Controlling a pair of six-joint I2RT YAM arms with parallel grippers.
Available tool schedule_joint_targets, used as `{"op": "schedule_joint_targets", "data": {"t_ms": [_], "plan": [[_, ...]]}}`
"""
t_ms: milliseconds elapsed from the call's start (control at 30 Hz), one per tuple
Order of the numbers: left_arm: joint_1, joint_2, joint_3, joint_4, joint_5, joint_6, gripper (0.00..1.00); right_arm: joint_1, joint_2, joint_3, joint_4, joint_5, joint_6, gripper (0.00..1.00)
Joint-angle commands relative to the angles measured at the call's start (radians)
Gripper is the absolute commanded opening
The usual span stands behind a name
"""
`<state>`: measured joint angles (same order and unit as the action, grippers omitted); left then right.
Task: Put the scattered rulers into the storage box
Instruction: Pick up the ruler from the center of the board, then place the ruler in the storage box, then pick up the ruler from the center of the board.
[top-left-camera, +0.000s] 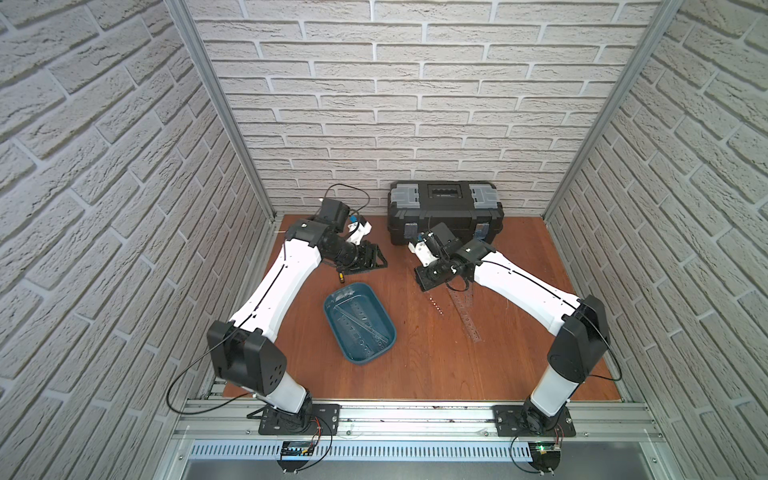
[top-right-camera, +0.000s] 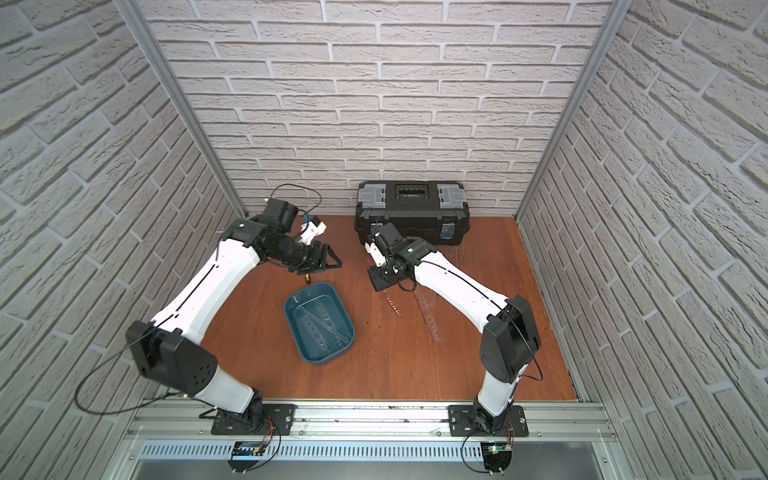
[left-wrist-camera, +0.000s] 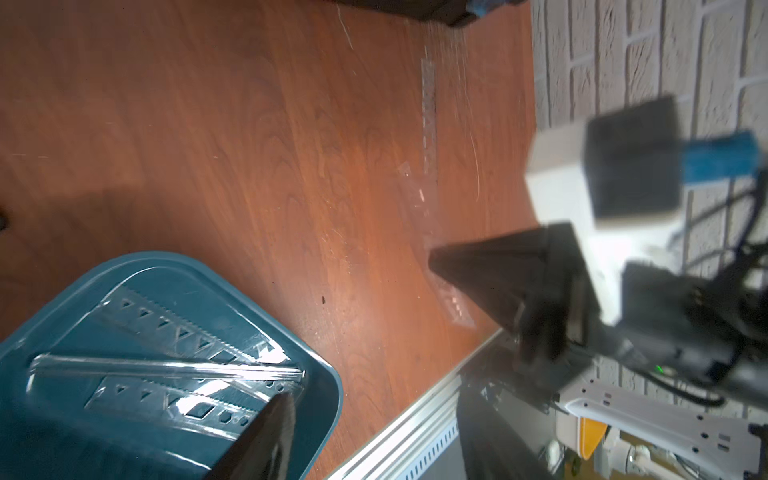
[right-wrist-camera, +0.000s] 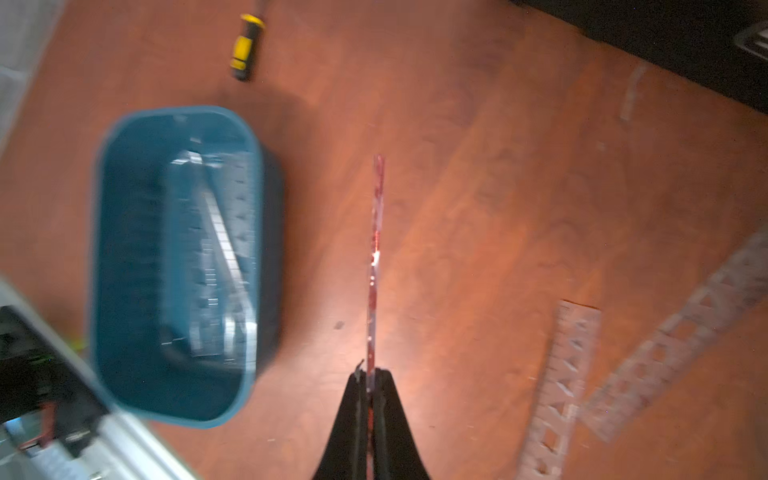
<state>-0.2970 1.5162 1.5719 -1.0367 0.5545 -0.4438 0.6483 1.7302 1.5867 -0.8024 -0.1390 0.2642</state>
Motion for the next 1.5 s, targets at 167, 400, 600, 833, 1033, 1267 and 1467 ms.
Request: {"op": "schedule_joint_targets", "data": {"t_ms": [167, 400, 600, 833, 1033, 1267, 1467], "plan": [[0.136, -0.215, -0.151, 0.020, -0.081, -0.041, 0.69, 0.152, 0.149, 0.127, 0.180, -0.284, 0.286, 0.02], [0.172, -0.280, -0.207, 0.009, -0.051, -0.041, 0.70, 0.221, 0.325, 0.258, 0.197, -0.294, 0.315, 0.02], [0.174, -0.271, -0.198, 0.006, -0.045, -0.033, 0.70, 0.234, 0.365, 0.290, 0.160, -0.275, 0.278, 0.38], [0.158, -0.199, -0.124, -0.006, -0.057, -0.019, 0.70, 0.228, 0.205, 0.218, 0.138, -0.144, 0.209, 0.57], [0.027, -0.079, -0.032, -0.001, -0.119, -0.021, 0.69, 0.163, 0.012, 0.064, 0.108, 0.005, 0.166, 0.53], [-0.126, 0.105, 0.054, 0.062, -0.145, -0.045, 0.69, 0.035, -0.192, -0.150, -0.008, 0.209, 0.167, 0.54], [-0.236, 0.301, 0.185, 0.084, -0.145, -0.052, 0.68, -0.086, -0.277, -0.349, -0.009, 0.236, 0.197, 0.57]]}}
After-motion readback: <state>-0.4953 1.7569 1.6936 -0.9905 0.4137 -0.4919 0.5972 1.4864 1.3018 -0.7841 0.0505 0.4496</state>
